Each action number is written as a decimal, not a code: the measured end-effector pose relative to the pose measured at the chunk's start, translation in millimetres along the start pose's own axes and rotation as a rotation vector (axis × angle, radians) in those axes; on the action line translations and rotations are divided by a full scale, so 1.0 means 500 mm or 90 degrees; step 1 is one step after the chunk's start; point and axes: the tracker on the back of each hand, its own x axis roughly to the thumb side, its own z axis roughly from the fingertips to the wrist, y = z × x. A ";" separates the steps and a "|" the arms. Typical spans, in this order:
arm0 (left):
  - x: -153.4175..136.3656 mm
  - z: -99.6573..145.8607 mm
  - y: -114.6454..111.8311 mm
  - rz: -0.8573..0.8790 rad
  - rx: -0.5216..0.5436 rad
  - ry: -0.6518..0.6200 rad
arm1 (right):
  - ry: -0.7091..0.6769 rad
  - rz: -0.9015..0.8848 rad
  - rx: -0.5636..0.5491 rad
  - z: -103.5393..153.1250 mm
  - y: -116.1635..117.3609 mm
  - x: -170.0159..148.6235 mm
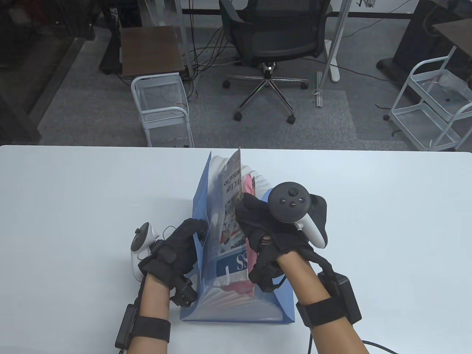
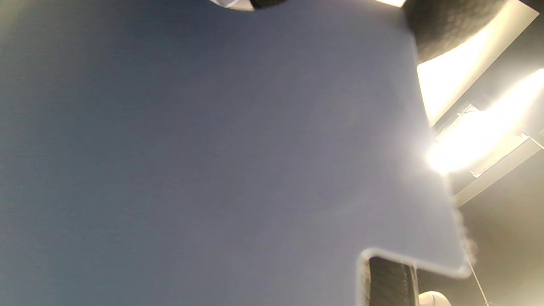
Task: Sort materials into accordion folder compartments
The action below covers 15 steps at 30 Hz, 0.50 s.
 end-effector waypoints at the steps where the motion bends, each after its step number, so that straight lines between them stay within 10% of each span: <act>1: 0.000 0.000 0.000 0.001 -0.001 0.000 | -0.001 0.009 0.000 -0.003 0.004 0.003; 15: -0.001 0.001 0.001 0.007 -0.003 -0.003 | 0.034 0.079 0.030 -0.022 0.045 0.016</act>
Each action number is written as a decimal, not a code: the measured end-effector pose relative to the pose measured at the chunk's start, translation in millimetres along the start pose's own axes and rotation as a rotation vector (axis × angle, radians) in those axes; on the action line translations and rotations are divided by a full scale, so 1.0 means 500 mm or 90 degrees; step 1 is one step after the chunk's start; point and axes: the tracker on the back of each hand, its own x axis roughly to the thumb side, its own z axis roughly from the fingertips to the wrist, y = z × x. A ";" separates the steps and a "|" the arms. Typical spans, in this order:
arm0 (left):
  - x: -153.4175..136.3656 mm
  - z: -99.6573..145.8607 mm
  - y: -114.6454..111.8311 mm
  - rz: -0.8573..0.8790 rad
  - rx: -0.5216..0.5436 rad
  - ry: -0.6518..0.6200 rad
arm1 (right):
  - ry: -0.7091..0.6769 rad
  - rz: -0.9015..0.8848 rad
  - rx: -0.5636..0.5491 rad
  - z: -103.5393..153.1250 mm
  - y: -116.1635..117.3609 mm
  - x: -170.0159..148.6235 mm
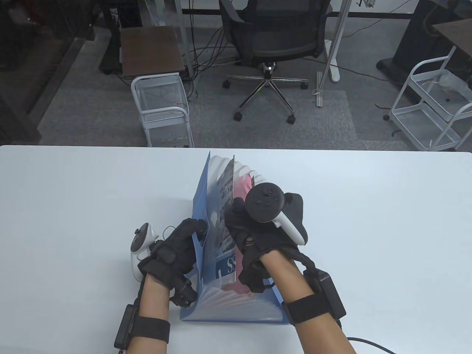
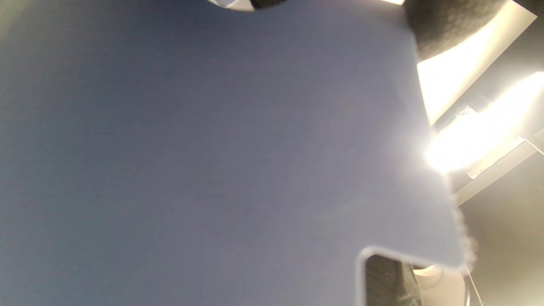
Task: Sort materials into accordion folder compartments
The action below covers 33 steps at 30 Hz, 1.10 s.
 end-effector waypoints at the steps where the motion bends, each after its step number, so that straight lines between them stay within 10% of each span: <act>1: 0.000 0.000 0.000 0.000 0.000 0.000 | 0.000 0.003 0.001 0.000 0.001 0.001; 33: -0.002 0.000 0.001 0.006 -0.003 -0.002 | 0.043 0.100 0.092 -0.023 0.037 0.031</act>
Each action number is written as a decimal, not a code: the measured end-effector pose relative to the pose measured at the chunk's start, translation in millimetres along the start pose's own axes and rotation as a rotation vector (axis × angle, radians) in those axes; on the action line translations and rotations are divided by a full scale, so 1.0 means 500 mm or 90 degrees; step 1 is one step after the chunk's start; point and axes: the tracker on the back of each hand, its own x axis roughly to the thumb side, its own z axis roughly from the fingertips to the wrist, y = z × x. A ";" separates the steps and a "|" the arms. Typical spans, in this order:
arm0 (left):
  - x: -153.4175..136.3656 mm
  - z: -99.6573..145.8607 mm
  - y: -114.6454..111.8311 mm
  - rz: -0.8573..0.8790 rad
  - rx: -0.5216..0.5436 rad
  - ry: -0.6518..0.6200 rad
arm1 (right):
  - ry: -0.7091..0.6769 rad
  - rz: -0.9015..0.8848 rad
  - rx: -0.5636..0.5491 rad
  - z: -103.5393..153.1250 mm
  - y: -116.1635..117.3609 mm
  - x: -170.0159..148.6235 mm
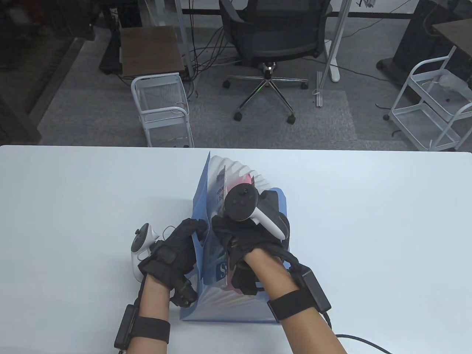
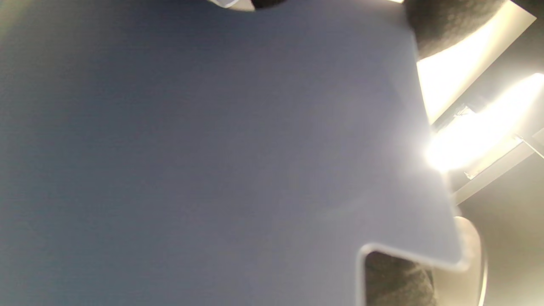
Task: Sort materials into accordion folder compartments
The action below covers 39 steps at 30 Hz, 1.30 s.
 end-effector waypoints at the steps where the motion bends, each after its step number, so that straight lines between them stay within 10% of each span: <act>1: 0.000 0.000 0.000 -0.001 0.000 0.000 | -0.005 0.004 -0.012 0.003 -0.004 0.001; 15: -0.004 -0.003 0.000 -0.008 0.000 0.005 | -0.016 0.026 -0.134 0.046 -0.072 -0.048; 24: -0.007 -0.008 -0.010 -0.029 0.003 0.015 | 0.046 0.192 -0.154 0.037 -0.007 -0.130; 39: -0.047 -0.052 -0.084 -0.194 0.019 0.090 | 0.018 -0.144 -0.214 0.083 -0.005 -0.319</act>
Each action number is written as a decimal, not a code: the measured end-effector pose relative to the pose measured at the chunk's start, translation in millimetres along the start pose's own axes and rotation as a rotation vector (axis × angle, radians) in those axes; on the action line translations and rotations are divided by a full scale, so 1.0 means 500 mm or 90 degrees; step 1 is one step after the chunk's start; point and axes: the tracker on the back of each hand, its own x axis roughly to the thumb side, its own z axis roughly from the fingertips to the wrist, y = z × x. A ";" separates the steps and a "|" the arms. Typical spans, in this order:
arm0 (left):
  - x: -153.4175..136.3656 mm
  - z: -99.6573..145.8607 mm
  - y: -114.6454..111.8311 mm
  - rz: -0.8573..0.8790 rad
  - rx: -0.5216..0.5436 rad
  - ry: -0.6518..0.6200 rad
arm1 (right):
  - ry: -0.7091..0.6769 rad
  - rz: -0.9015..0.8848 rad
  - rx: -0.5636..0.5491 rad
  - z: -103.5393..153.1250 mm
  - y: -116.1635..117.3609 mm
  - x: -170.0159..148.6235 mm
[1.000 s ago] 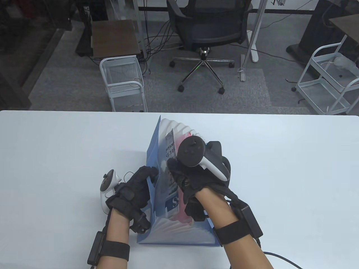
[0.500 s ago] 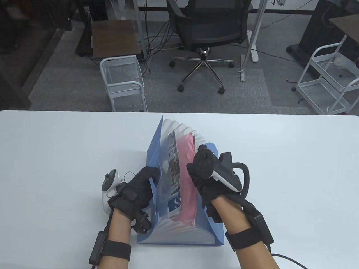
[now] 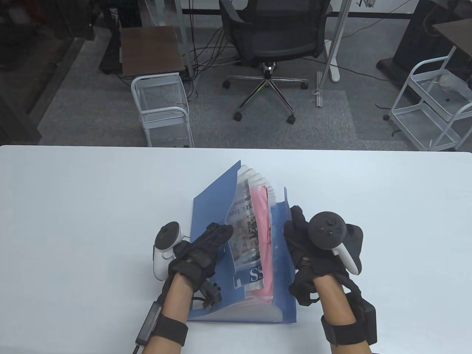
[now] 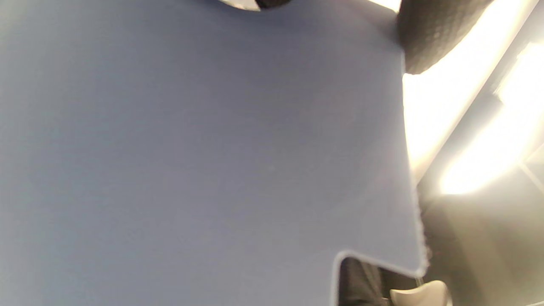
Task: Sort materials into accordion folder compartments
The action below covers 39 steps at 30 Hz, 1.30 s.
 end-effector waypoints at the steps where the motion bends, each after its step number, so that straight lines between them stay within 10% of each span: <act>1: -0.003 -0.006 -0.009 -0.020 0.000 0.010 | 0.005 -0.020 -0.006 0.002 -0.009 -0.015; 21: -0.088 -0.079 -0.120 -0.307 0.011 0.200 | 0.002 -0.170 0.008 0.001 -0.040 -0.088; 39: -0.088 -0.062 -0.077 -0.259 0.009 0.200 | -0.057 -0.188 0.104 0.003 0.011 -0.035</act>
